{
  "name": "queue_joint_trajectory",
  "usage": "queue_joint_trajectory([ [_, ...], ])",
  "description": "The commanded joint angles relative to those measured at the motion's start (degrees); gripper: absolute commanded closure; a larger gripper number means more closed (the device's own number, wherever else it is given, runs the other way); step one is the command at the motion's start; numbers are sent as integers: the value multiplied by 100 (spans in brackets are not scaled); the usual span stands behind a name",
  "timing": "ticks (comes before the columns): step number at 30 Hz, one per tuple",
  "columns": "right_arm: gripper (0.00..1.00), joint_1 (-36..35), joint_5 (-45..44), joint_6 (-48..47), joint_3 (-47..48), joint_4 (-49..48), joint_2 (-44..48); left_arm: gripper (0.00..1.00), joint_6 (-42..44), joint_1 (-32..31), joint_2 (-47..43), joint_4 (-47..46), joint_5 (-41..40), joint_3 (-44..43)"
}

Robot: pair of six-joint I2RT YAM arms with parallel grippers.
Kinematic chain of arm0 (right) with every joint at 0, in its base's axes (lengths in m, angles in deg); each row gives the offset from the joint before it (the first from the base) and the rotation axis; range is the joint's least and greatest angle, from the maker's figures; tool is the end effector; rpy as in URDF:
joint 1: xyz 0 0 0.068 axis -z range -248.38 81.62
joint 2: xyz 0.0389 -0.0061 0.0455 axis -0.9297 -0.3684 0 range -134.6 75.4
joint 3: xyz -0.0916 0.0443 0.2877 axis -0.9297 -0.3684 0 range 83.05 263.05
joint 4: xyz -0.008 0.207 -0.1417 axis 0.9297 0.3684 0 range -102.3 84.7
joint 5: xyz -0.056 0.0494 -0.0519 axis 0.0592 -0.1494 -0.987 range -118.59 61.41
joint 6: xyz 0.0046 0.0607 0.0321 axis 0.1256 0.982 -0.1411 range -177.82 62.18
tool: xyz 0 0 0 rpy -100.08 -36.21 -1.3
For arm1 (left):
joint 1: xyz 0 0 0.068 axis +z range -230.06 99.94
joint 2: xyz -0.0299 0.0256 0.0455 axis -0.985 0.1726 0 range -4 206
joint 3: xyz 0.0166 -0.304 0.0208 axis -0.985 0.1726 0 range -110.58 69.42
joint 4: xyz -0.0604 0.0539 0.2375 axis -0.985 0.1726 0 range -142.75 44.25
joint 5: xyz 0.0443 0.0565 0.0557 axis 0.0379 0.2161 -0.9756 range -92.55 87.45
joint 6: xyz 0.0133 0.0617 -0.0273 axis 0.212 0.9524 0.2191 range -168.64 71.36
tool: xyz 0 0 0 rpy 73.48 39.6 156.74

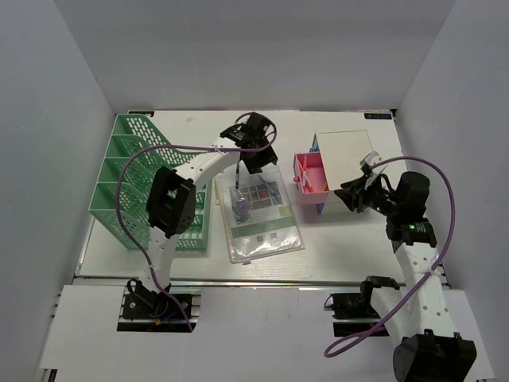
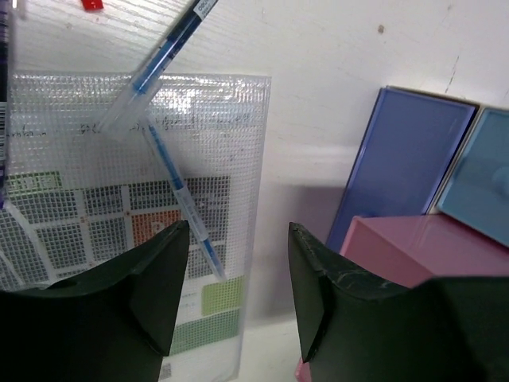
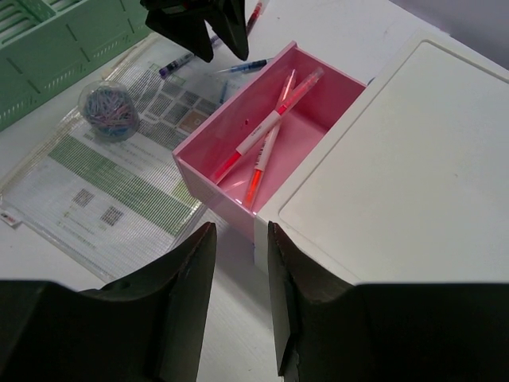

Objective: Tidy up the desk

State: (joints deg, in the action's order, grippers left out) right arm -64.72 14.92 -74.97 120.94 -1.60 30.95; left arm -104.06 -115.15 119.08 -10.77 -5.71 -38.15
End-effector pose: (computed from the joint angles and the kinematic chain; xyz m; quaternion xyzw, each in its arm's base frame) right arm 0.1583 0.0283 0.3207 -0.3061 0.7169 0.1941 0.5956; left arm 0.4053 -0.2810 0.2487 -0.1770 0.9432 -0.1801 0.2158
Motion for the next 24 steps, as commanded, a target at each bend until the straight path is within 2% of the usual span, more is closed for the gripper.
queue_joint_trajectory([
  [1, 62, -23, -44, -61, 254, 46, 85, 37, -522, -164, 241, 846, -431, -570],
  [14, 61, -32, -79, -70, 236, 37, 103, 39, -865, -454, 628, 935, -554, -616],
  [24, 61, -32, -106, -78, 228, 20, 129, 40, -892, -507, 1068, 1137, -607, -1108],
])
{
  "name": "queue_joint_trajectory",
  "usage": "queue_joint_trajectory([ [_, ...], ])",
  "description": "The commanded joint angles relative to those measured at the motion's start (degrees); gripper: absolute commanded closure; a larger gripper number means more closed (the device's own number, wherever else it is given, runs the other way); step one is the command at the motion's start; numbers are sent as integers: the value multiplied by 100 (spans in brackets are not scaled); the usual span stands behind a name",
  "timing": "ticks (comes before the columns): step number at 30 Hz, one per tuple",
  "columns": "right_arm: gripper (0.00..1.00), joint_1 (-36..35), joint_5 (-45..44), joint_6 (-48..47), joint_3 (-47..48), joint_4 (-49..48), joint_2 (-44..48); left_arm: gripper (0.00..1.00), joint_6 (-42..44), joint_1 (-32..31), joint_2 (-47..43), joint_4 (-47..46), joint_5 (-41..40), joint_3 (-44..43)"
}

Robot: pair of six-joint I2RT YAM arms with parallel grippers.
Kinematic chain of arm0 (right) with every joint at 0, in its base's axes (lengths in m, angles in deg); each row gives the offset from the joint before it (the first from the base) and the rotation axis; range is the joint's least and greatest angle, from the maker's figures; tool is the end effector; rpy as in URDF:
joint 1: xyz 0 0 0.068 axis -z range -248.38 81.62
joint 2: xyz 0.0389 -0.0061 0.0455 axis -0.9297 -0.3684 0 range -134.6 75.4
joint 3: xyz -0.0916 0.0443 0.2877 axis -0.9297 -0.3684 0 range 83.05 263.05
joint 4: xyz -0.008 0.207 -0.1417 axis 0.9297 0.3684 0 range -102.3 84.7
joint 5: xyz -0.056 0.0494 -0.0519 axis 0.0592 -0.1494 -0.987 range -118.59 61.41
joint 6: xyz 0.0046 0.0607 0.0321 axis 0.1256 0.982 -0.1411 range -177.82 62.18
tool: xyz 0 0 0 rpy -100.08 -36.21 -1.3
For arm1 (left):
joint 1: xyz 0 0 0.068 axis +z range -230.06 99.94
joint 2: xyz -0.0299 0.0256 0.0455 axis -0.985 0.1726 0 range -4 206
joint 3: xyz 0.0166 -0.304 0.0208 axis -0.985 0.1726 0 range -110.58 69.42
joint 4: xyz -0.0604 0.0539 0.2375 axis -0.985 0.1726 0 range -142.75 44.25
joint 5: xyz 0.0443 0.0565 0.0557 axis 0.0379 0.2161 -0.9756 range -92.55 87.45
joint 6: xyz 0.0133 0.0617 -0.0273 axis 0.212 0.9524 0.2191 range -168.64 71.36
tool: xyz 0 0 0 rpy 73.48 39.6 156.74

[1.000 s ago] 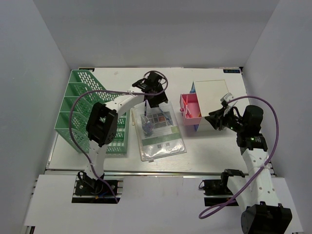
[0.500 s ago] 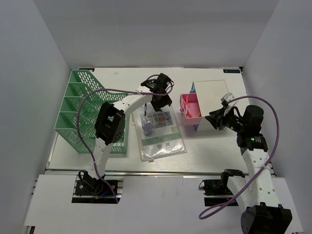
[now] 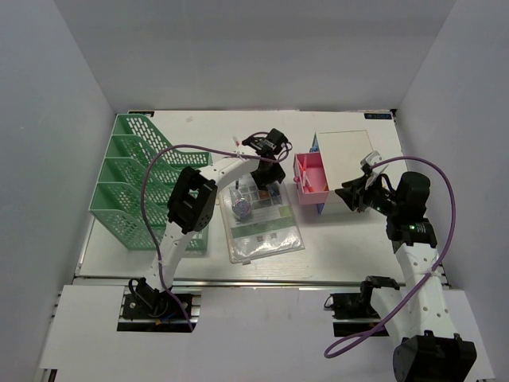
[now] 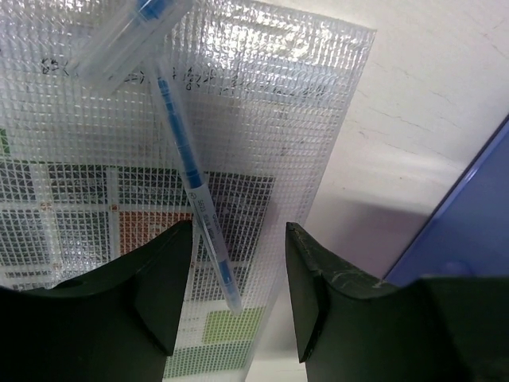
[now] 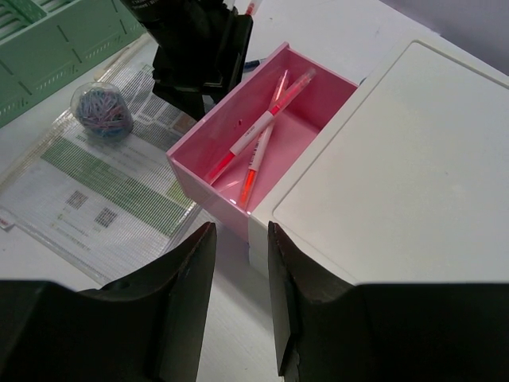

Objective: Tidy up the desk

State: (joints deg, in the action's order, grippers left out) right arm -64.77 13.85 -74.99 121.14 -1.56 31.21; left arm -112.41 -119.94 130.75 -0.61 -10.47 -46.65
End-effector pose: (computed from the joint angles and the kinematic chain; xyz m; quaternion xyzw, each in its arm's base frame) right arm 0.1579 0.0277 0.3223 -0.3026 0.7179 0.1857 0.5988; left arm 0.3981 -0.3227 0.1847 -0.2149 0.9600 -0.0886 0.1563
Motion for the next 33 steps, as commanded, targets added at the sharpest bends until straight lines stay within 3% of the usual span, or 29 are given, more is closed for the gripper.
queue_joint_trajectory([
  [1, 61, -36, 2, -76, 208, 24, 120, 40, -66, -29, -82, 121, -122, -258],
  [30, 62, -45, -42, -85, 155, -46, 270, 54, 268, -82, 174, 947, -51, 102],
  [33, 62, -54, -42, -85, 155, -37, 279, 60, 312, -82, 138, 903, -52, 260],
])
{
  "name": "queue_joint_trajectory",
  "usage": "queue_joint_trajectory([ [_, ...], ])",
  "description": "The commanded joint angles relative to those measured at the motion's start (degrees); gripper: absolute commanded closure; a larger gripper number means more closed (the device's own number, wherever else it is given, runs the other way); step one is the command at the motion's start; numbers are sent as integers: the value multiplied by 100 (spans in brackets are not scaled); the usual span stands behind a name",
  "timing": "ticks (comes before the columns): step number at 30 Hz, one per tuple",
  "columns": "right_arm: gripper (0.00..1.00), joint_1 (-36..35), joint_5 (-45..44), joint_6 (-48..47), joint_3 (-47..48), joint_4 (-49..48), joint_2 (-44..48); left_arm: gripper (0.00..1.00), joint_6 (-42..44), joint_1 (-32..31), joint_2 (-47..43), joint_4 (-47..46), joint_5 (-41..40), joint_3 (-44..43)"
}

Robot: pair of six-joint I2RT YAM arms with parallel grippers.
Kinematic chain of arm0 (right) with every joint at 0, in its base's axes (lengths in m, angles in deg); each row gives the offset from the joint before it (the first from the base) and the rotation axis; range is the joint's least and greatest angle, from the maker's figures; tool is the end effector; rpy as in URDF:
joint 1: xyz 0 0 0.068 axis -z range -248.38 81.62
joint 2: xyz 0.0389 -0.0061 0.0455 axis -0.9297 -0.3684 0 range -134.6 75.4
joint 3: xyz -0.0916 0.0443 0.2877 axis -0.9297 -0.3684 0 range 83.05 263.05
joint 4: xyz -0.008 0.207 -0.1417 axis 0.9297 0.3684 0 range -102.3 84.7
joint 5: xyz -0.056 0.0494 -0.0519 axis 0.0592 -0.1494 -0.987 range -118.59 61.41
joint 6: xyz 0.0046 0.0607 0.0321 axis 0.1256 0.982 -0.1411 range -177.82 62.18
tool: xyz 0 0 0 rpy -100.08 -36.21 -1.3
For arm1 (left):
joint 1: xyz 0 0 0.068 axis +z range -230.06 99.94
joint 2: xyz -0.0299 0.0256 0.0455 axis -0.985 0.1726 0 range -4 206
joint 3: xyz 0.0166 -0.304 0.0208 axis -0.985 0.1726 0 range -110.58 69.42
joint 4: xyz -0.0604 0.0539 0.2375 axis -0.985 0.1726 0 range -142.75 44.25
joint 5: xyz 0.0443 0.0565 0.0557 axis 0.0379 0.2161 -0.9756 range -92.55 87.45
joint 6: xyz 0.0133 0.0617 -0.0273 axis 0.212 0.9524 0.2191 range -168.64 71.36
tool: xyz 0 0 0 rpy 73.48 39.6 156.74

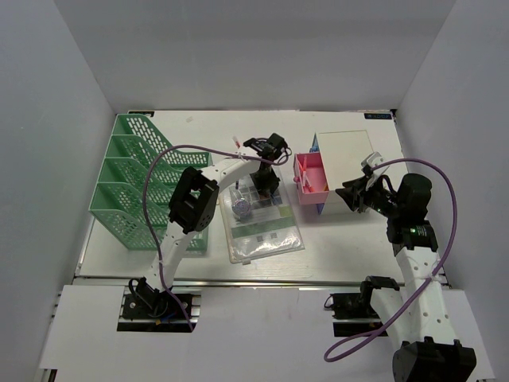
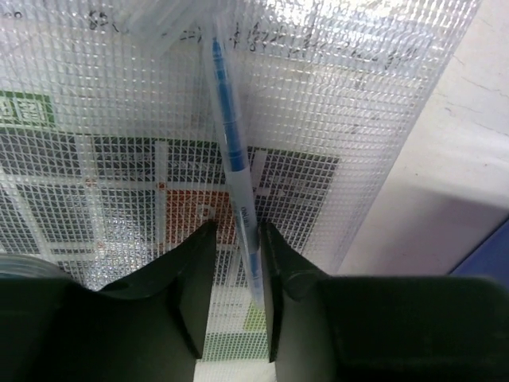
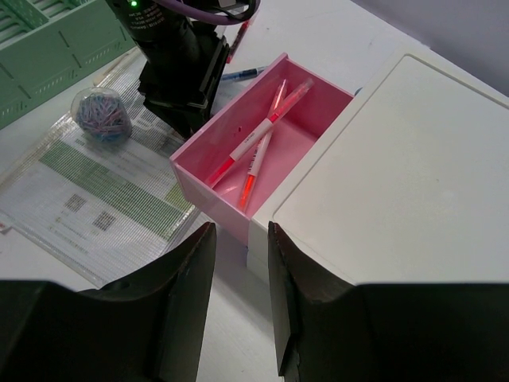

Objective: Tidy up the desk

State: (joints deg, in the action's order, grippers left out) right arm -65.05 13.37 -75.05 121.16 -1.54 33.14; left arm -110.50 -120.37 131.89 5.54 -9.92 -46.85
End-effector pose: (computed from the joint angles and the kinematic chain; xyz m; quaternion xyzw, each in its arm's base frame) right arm 0.1509 0.0285 0.3267 -0.3062 0.7085 0.1778 0.6105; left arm 0.3866 -0.3186 0.1722 -0.1922 0.9736 -0.0416 0.1158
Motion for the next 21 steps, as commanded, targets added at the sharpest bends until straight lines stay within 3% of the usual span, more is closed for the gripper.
queue_joint_trajectory([
  [1, 62, -26, 6, -87, 153, -48, 78, 63, 131, -38, 16, 272, -106, 306],
  [11, 62, -34, -21, -96, 109, -92, 104, 100, 437, -38, -474, -88, 96, 342],
  [21, 62, -8, 6, -96, 83, -118, 130, 100, 2458, -38, -2136, -1089, -124, 842],
])
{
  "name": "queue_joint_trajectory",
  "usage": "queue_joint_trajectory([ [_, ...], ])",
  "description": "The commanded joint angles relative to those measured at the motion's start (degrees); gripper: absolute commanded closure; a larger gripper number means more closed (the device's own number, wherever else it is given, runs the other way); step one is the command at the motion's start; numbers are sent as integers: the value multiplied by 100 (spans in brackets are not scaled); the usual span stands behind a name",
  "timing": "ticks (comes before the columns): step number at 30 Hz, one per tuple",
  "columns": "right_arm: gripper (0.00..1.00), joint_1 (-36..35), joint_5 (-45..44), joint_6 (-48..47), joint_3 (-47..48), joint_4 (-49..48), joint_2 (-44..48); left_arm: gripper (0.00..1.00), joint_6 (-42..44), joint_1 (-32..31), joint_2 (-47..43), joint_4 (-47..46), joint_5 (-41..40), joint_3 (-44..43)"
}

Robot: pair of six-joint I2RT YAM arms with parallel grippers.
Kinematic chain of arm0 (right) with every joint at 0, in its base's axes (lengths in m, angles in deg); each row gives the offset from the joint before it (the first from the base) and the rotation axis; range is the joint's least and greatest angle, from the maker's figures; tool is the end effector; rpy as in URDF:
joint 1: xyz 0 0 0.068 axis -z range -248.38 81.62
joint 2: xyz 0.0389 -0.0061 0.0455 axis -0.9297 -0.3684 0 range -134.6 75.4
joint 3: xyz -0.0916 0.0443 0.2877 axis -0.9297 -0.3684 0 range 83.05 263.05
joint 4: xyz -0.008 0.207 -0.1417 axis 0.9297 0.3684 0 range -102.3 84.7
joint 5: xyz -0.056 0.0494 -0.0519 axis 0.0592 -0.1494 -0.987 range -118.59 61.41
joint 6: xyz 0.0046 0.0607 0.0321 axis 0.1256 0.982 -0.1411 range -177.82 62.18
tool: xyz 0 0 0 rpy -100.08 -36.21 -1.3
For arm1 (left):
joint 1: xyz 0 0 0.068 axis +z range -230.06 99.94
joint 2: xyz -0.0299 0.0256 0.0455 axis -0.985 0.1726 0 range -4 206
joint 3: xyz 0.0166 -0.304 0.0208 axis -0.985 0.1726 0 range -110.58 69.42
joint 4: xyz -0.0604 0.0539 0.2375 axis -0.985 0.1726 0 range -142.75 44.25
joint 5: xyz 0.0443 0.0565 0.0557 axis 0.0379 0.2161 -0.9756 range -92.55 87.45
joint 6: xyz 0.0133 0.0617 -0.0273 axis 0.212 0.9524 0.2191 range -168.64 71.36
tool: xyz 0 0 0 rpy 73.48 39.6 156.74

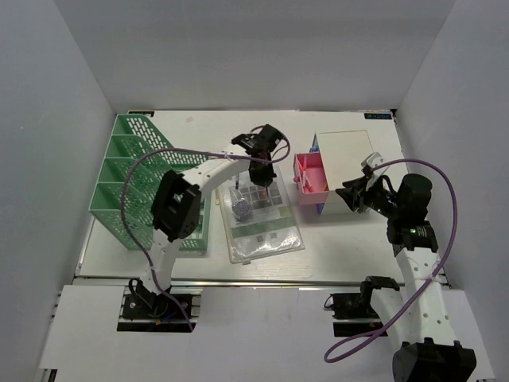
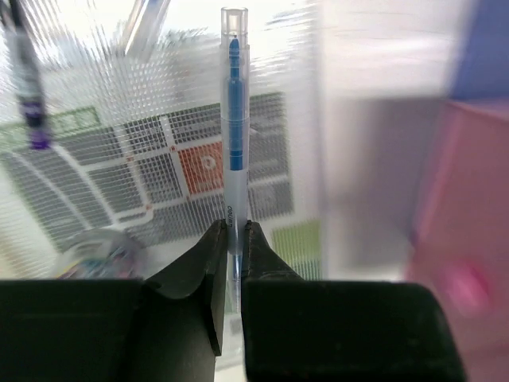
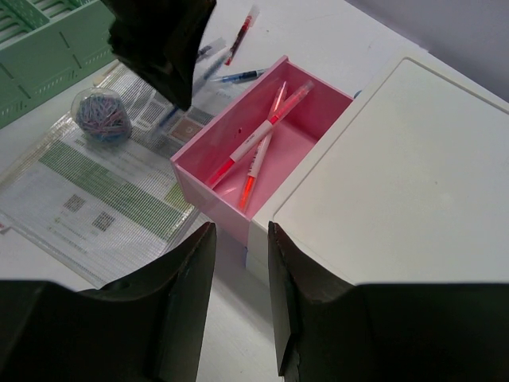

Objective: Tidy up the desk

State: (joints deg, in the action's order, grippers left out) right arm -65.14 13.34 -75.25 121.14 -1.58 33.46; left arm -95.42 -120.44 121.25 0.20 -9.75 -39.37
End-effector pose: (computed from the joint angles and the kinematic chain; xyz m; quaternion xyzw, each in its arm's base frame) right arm 0.1497 0.0288 0.3274 -0.3085 0.7060 0.1760 0.6127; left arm 0.3688 -0.3045 0.2267 -0.0661 0.9798 -0.0782 0.1718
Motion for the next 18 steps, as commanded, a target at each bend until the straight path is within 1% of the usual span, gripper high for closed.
queue_joint_trajectory([
  [1, 62, -17, 8, -76, 85, -105, 98, 100, 1491, -31, -1386, -671, -63, 191],
  [3, 62, -17, 8, -85, 76, -114, 98, 100, 2127, -31, -1669, -890, 157, 402],
  [4, 61, -8, 17, -76, 59, -123, 89, 100, 2669, -31, -1862, -996, 401, 403],
  [6, 61, -17, 17, -85, 50, -132, 97, 100, 3016, 47, -1908, -884, 710, 211],
  [7, 61, -8, 17, -76, 50, -140, 106, 100, 3191, 48, -1777, -744, 1216, 18],
  [8, 62, -17, 17, -76, 41, -140, 98, 100, 3271, 48, -1646, -603, 1439, -489],
  [9, 61, -17, 8, -76, 50, -149, 89, 100, 3342, 100, -1496, -227, 1684, -781],
  [10, 62, 0, 8, -76, 41, -149, 97, 100, 3473, 101, -1303, -23, 2200, -1123],
  [11, 61, 1, 8, -76, 41, -167, 115, 98, 3561, 101, -936, 135, 2501, -1710],
  [13, 62, 1, -1, -76, 24, -167, 115, 96, 3466, 101, -897, -99, 3151, -1585],
  [16, 61, -8, -19, -76, 24, -167, 141, 96, 3369, 39, -582, -74, 3304, -1855],
  [18, 62, -17, -19, -76, 32, -176, 141, 97, 3125, -14, -414, -310, 3322, -1935],
])
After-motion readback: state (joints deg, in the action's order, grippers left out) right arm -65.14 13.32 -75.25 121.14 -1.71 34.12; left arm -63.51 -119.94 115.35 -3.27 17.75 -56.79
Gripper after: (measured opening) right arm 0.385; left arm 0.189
